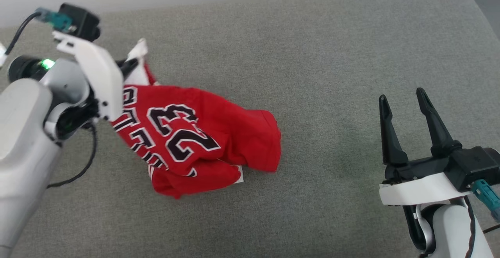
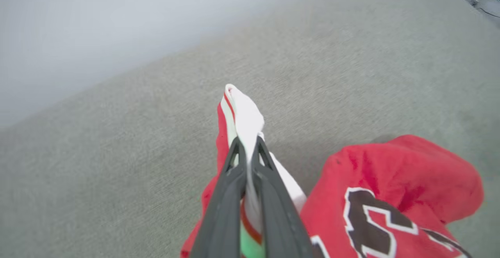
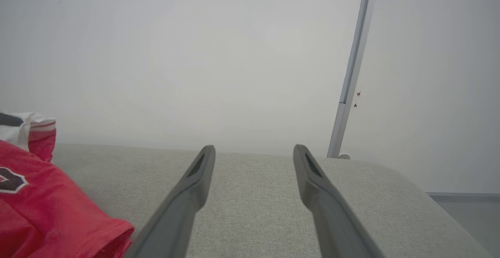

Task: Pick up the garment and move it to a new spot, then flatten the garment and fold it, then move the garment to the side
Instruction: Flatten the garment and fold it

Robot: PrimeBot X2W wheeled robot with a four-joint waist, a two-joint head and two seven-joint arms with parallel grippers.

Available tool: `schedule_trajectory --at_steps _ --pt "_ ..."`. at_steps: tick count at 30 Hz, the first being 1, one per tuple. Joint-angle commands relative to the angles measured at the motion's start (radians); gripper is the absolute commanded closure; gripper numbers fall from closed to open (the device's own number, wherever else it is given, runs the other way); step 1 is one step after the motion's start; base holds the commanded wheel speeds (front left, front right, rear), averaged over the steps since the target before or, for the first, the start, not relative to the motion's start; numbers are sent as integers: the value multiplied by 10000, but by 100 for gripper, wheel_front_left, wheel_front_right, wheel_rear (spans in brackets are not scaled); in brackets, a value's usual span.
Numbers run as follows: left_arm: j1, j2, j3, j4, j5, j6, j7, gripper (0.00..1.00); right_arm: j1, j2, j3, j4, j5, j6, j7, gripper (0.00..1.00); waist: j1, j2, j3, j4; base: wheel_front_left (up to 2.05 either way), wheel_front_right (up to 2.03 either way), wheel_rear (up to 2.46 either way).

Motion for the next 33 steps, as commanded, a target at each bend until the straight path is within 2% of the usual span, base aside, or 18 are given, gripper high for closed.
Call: schedule_trajectory --at_steps 1,4,11,17,21,23,24,25,33 --pt "-344 -134 -221 -430 -98 20 -36 100 83 32 34 -12 -33 1 -56 0 0 0 -70 -3 0 0 0" --pt "-505 -291 -572 -852 -145 20 23 100 93 32 58 -18 -64 1 -56 0 0 0 -107 -41 0 0 0" --pt "-1259 -1081 -2183 -1839 -338 19 128 100 -91 36 222 -79 -68 1 -56 0 0 0 14 -451 0 0 0" --pt "-1547 -1575 -3617 -1497 -734 19 183 100 -317 40 357 -107 62 1 -56 0 0 0 312 -958 0 0 0" --pt "-1445 -1681 -4538 -1053 -939 18 234 100 -465 43 444 -129 243 1 -56 0 0 0 496 -1186 0 0 0" --pt "-1392 -1681 -4864 -826 -1106 18 204 58 -456 41 439 -111 307 1 -56 0 0 0 544 -1233 0 0 0" --pt "-1385 -1667 -5008 -729 -1222 18 187 16 -464 42 435 -107 318 1 -56 0 0 0 564 -1242 0 0 0" --pt "-1408 -1630 -5104 -661 -1325 18 158 0 -478 42 438 -94 344 1 -56 0 0 0 574 -1251 0 0 0" --pt "-1919 -1128 -5073 -765 -2133 18 -424 0 -279 40 431 -56 299 1 -56 0 0 0 286 -894 0 0 0"
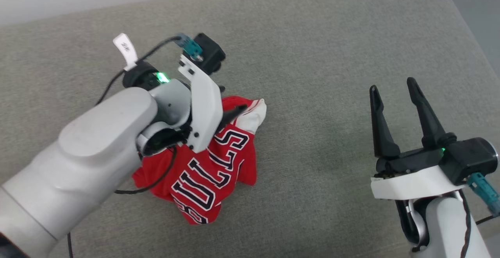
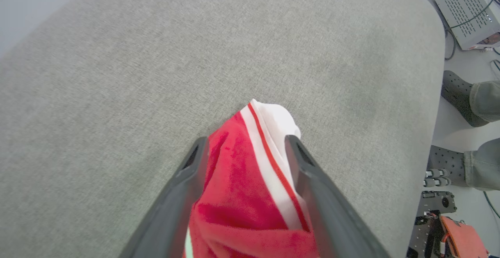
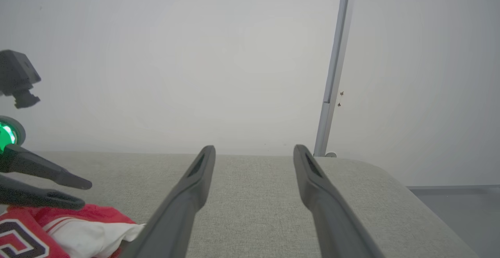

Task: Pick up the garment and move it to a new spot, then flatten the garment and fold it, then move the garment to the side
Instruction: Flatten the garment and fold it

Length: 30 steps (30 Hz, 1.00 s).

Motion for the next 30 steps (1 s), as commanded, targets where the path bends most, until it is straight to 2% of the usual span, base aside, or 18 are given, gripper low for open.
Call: schedule_trajectory --at_steps 1,7,12,13,24,30 --pt "-105 123 45 -91 -117 18 -159 0 131 15 37 33 -101 1 -56 0 0 0 -167 180 0 0 0" --pt "130 758 442 -354 -202 22 -1242 0 347 -38 429 345 -136 1 -56 0 0 0 -619 641 0 0 0" --pt "639 1277 838 -629 90 367 -2557 0 342 -326 768 898 49 -1 -54 0 0 0 -947 1117 0 0 0" --pt "639 1277 838 -629 90 367 -2557 0 342 -326 768 898 49 -1 -54 0 0 0 -947 1117 0 0 0" --pt "2453 2304 1590 -1612 363 1898 -5391 0 -132 -1109 1689 2472 753 -1 -6 0 0 0 -1278 2192 0 0 0" --pt "3665 2658 2085 -2069 271 2703 -6848 0 -773 -1608 2485 3250 1292 -1 787 0 0 0 -1307 2750 0 0 0"
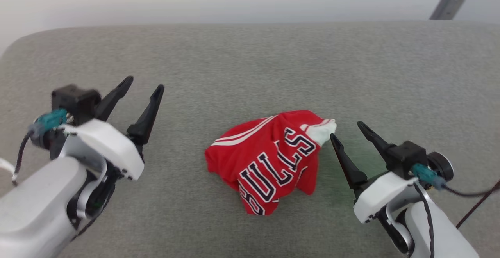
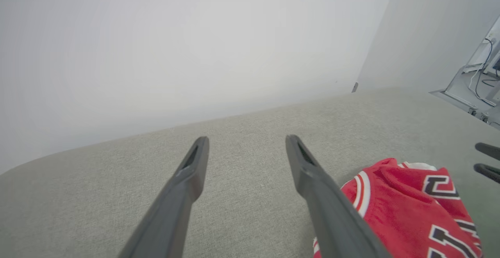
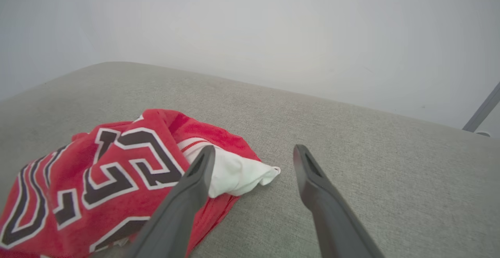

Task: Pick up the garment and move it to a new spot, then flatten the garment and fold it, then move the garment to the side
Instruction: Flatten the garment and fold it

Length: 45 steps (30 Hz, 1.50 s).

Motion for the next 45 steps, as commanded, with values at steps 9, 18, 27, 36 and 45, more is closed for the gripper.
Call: schedule_trajectory --at_steps 9,18,27,36,45 --pt "2530 -230 2330 -931 1141 1149 -562 0 -1034 -825 1095 709 983 -3 2100 0 0 0 -7 1152 0 0 0" --pt "4960 -1679 5454 -1423 2942 782 -564 0 -1709 -1450 1855 1174 1723 -1 4230 0 0 0 29 1808 0 0 0" --pt "6439 -3209 7824 -1492 4471 -13 -566 0 -2104 -1900 2495 1726 2113 -3 6077 100 0 0 -38 2058 0 0 0" --pt "7845 -5227 10352 -1814 5756 -1231 -566 0 -2576 -2637 2516 1187 3053 -4 7158 100 0 0 -140 2126 0 0 0" --pt "8254 -6595 11988 -2071 6752 -2268 -567 0 -1605 -4395 717 15 3606 -3 8127 100 0 0 -155 2098 0 0 0"
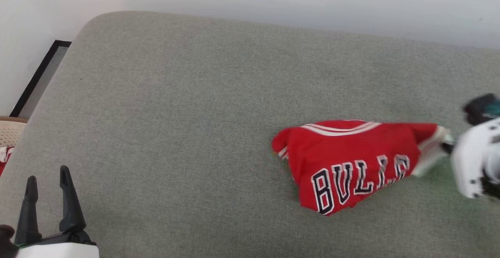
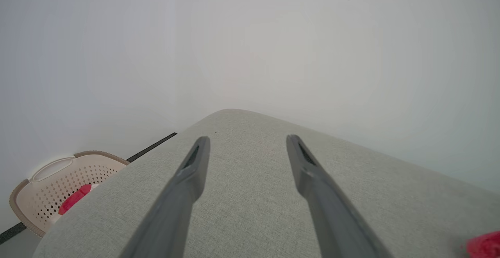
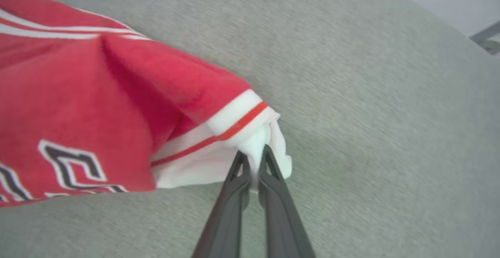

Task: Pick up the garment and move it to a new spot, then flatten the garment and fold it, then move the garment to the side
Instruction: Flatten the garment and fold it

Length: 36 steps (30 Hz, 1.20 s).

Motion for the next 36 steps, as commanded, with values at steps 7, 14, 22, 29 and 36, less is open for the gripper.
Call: schedule_trajectory --at_steps 7,14,22,29,36 --pt "-135 -371 388 -20 465 -291 -53 0 1261 -82 -1726 493 -180 -3 290 100 0 -1 109 -1 0 0 0" --pt "-190 -499 439 62 635 -357 -53 0 1500 555 -1914 1510 -402 -1 252 55 0 -1 86 -100 0 0 0" --pt "44 -134 9 -84 284 -366 -53 0 1566 595 -2098 670 -428 -3 6 0 0 -1 -190 -466 0 0 0" --pt "169 280 -241 -81 -63 -367 -54 0 2132 1001 -2903 -670 -736 -3 -694 0 0 -1 -330 -926 0 0 0" --pt "-297 1245 -982 63 -547 -368 -40 0 2798 2235 -3851 -2379 -1666 -3 -2073 0 0 -1 -336 -1656 0 0 0"
